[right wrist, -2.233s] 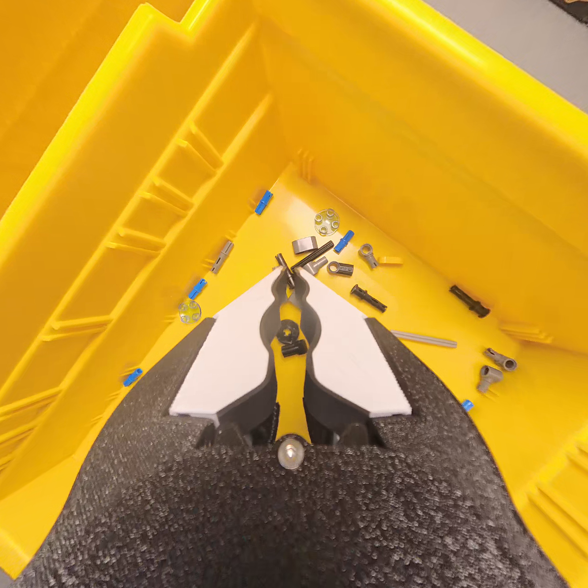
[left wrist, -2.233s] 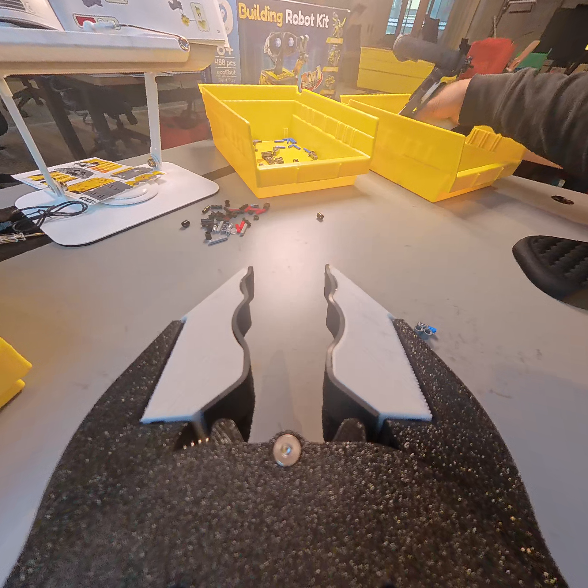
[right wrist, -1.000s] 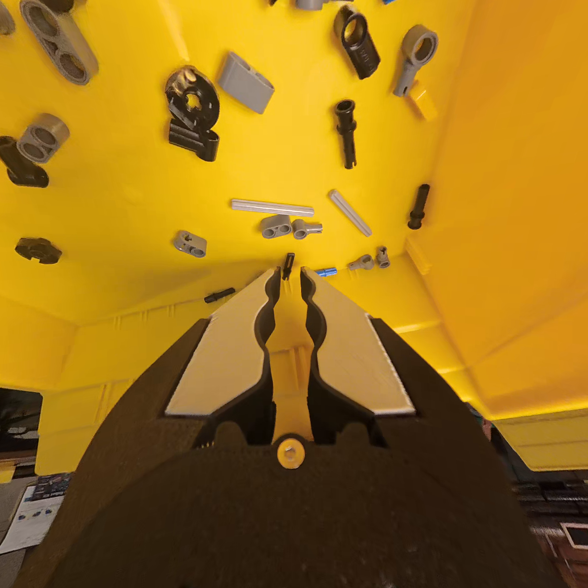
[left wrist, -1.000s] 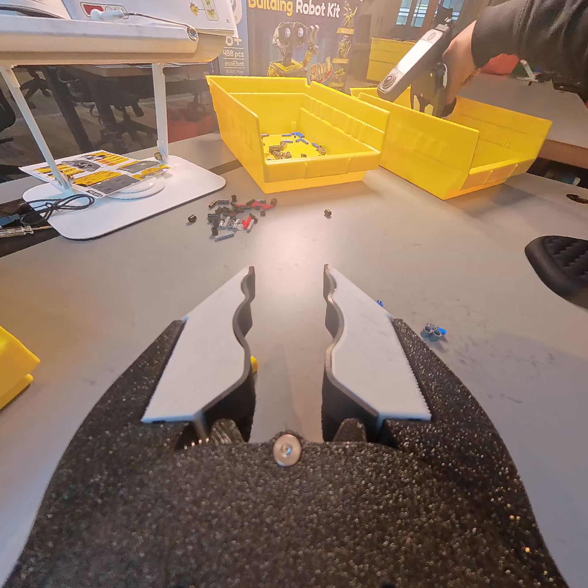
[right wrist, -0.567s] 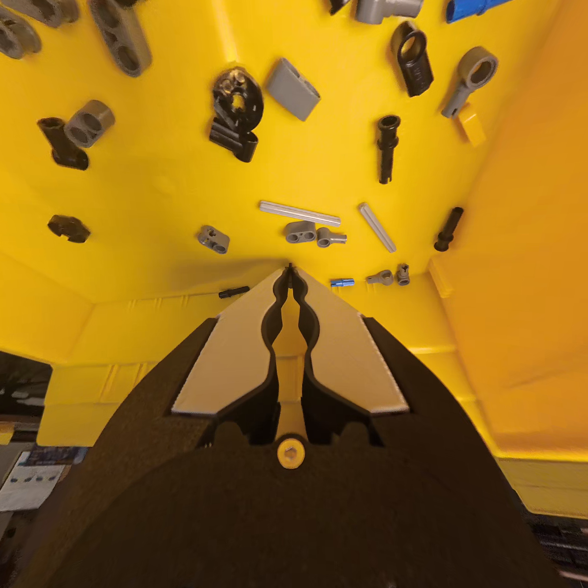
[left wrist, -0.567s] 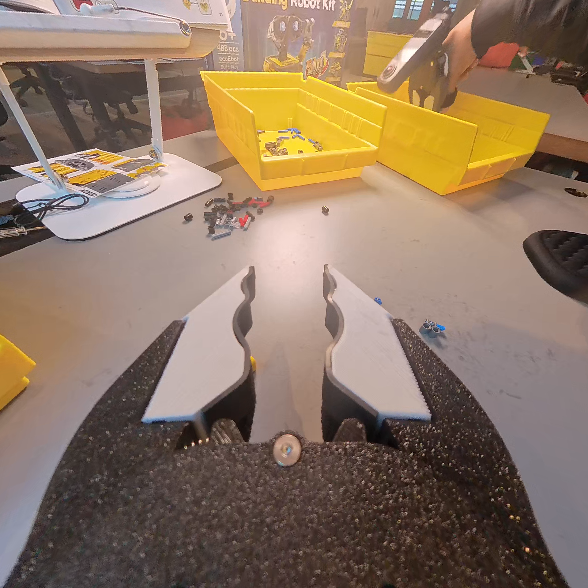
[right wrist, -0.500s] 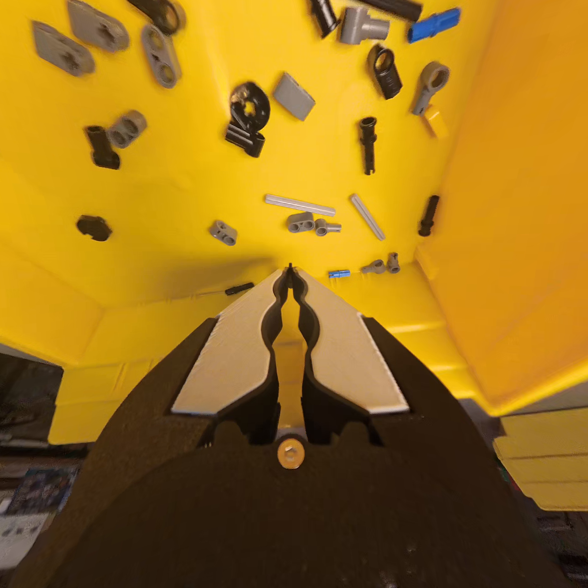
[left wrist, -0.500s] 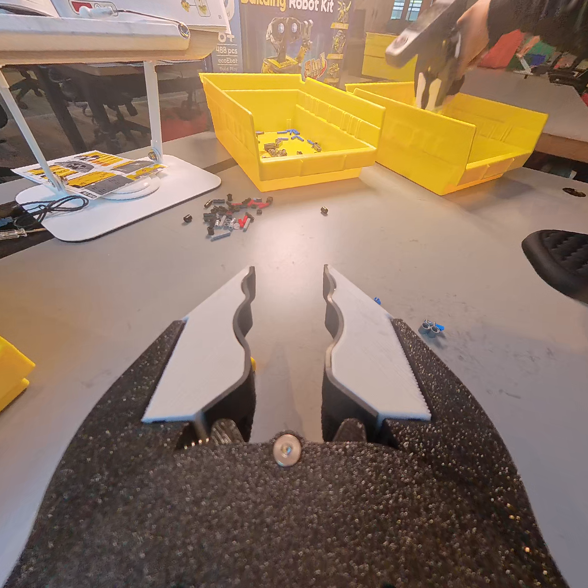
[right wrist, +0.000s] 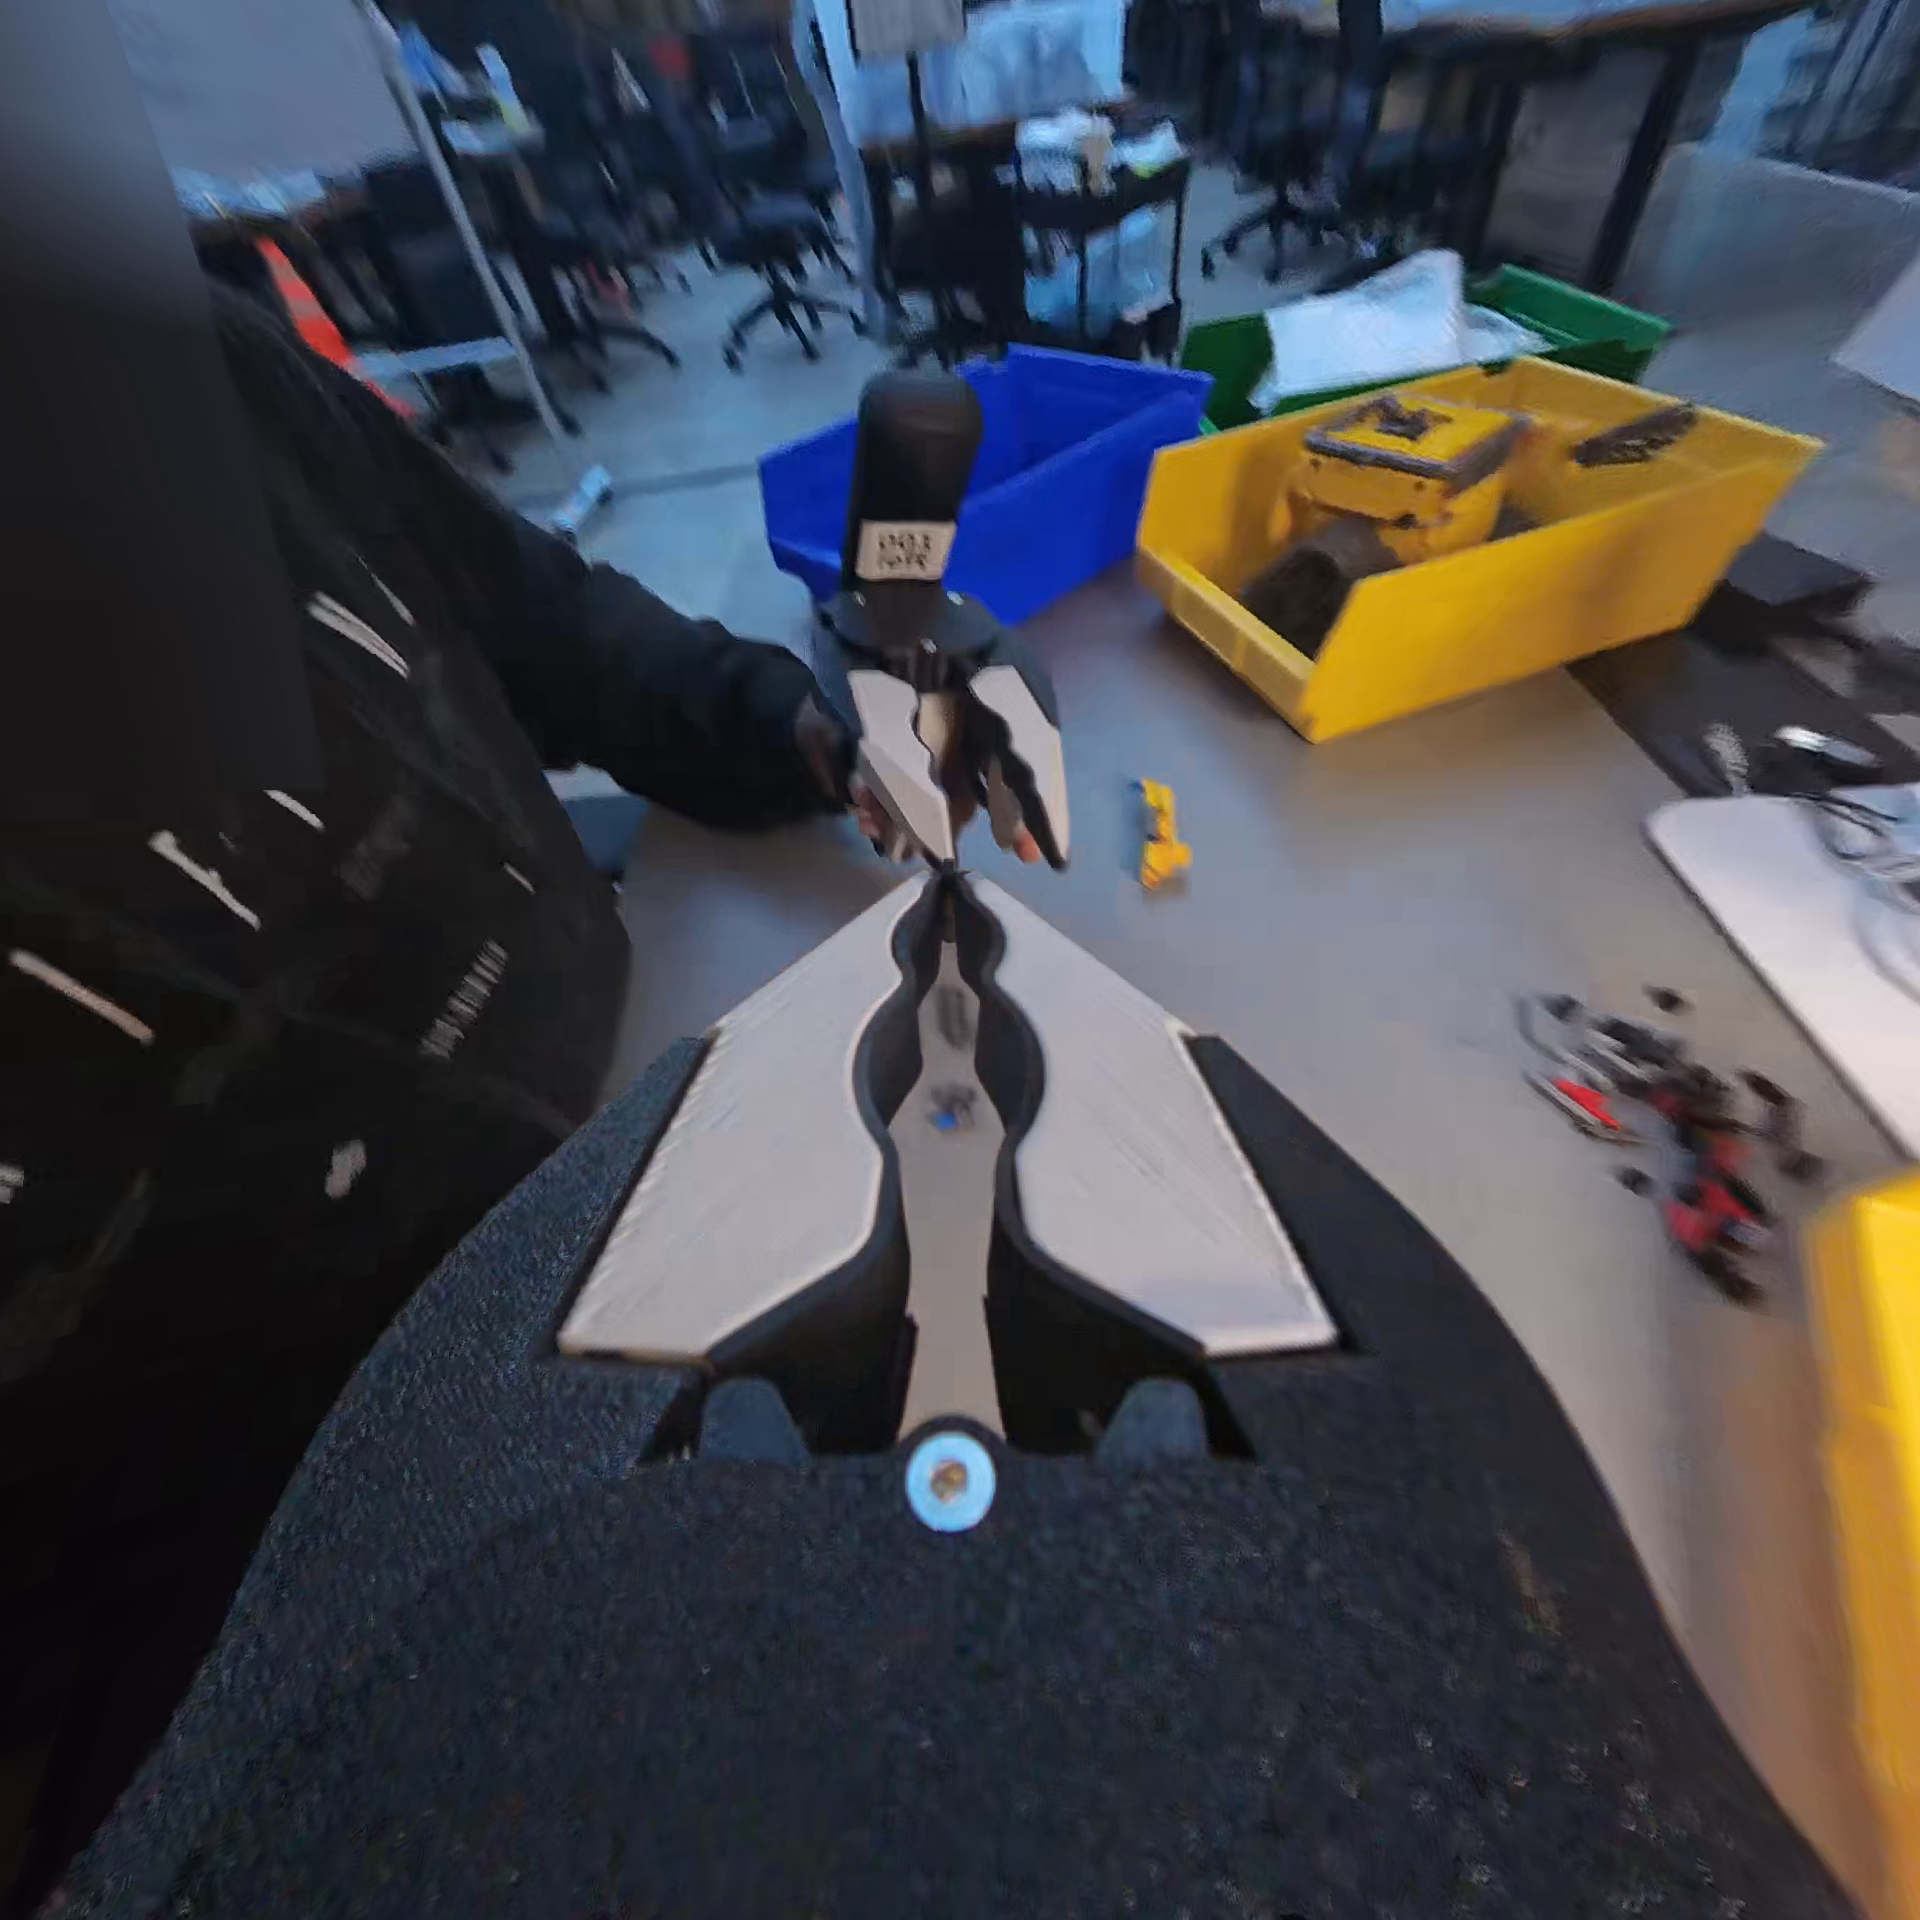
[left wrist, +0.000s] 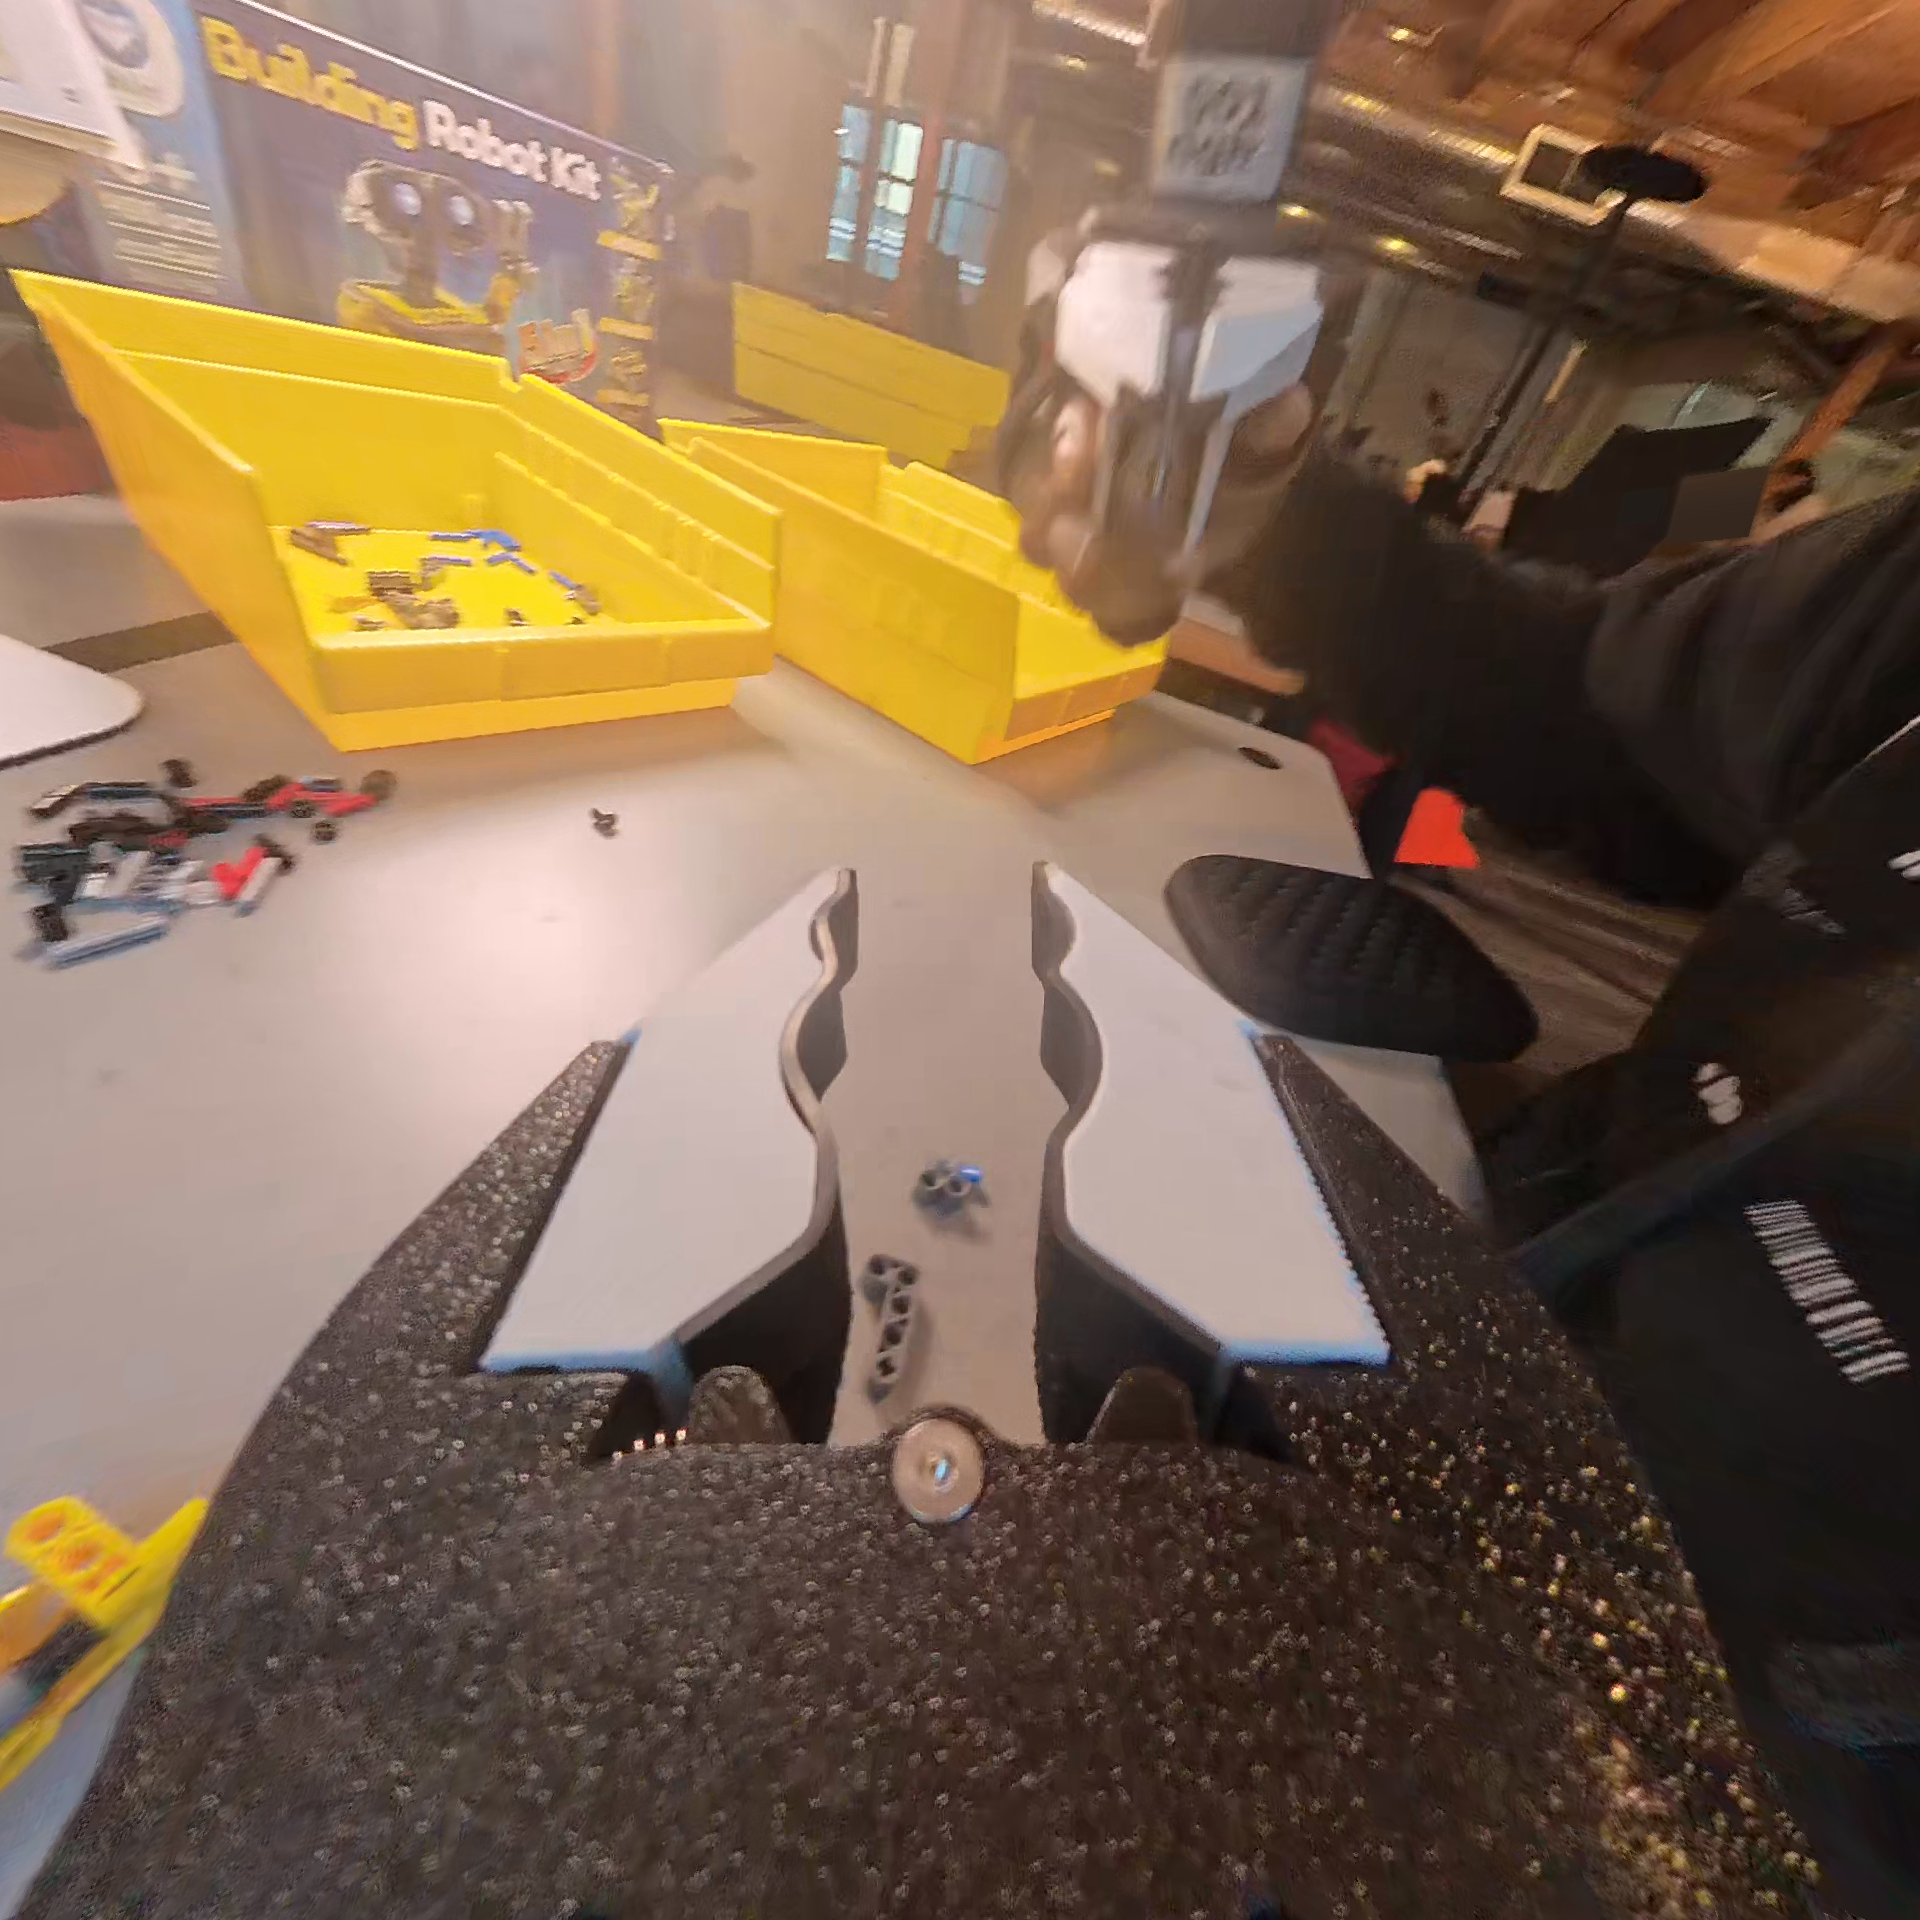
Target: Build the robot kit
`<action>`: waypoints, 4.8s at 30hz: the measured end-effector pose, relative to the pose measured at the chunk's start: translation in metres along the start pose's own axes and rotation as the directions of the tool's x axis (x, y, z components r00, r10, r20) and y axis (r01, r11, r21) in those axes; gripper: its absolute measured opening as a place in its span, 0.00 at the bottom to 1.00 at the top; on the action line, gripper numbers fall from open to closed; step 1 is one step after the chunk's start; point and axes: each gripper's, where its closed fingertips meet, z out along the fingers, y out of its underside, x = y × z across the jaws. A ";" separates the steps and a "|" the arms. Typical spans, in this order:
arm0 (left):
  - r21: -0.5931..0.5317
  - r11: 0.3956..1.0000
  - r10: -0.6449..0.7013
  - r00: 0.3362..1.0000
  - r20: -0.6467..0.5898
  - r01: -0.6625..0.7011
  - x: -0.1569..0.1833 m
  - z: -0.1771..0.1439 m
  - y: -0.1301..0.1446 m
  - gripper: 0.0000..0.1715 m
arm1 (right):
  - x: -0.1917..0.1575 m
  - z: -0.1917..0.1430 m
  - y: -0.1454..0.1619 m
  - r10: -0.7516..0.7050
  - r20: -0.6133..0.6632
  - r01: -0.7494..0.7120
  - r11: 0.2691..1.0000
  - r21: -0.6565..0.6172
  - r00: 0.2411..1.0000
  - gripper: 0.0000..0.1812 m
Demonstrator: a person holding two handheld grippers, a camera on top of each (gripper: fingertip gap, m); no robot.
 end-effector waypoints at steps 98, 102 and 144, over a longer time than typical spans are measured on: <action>-0.552 0.808 0.170 0.979 -0.115 -0.206 0.009 0.001 0.102 0.15 | 0.018 0.086 0.128 -0.152 -0.007 0.147 0.964 -0.221 0.988 0.02; -0.572 0.775 0.248 0.962 -0.116 -0.269 0.011 0.019 0.106 0.16 | 0.019 0.085 0.132 -0.159 -0.010 0.152 0.958 -0.245 0.987 0.02; -0.559 0.775 0.255 0.956 -0.147 -0.293 0.009 -0.006 0.108 0.08 | 0.012 0.088 0.171 -0.130 0.048 0.138 0.908 -0.395 0.990 0.02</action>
